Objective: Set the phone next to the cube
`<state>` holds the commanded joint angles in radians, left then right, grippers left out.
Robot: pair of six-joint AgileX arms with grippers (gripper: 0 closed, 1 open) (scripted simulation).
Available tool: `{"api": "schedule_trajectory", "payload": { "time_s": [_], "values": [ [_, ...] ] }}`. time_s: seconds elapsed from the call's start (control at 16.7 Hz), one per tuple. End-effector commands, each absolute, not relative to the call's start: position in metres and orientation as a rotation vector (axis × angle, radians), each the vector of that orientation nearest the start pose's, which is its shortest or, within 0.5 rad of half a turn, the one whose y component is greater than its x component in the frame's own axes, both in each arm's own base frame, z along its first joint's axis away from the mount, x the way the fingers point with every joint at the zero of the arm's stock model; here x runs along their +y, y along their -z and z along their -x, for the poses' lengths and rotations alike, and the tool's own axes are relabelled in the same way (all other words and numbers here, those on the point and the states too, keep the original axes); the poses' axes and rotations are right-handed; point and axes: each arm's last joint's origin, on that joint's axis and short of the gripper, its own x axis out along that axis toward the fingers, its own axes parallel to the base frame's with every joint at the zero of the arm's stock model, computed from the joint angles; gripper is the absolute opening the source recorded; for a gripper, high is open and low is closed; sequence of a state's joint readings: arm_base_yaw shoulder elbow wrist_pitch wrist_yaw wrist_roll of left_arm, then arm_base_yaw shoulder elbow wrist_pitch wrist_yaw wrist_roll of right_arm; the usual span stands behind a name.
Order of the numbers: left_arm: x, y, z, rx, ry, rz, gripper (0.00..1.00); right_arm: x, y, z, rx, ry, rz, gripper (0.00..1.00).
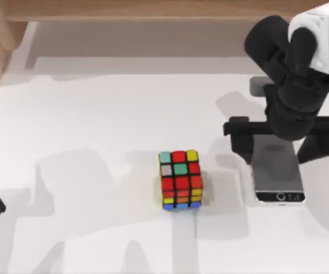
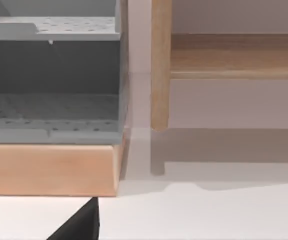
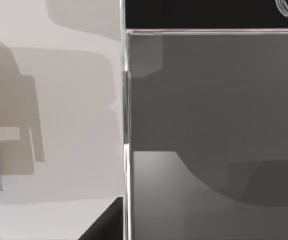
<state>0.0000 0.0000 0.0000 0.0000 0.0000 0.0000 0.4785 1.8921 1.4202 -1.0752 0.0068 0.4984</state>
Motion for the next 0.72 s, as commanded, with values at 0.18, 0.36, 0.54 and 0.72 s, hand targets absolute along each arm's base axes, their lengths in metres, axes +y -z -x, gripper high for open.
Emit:
{"api": "schedule_trajectory", "payload": {
  "time_s": [0.18,0.36,0.54,0.72],
  "values": [
    [-0.0012,-0.16,-0.1057,0.0,0.0,0.0,1.0,0.1677,-0.1938,-0.3164,1.531,0.0,-0.022,0.0],
    [-0.0012,-0.16,-0.1057,0.0,0.0,0.0,1.0,0.1685,-0.1935,-0.3175,1.511,-0.009,-0.03,0.0],
    [-0.0012,-0.16,-0.1057,0.0,0.0,0.0,1.0,0.1695,-0.1919,-0.3186,1.491,-0.018,-0.037,0.0],
    [-0.0012,-0.16,-0.1057,0.0,0.0,0.0,1.0,0.1704,-0.1882,-0.3195,1.476,-0.025,-0.042,0.0]
  ]
}}
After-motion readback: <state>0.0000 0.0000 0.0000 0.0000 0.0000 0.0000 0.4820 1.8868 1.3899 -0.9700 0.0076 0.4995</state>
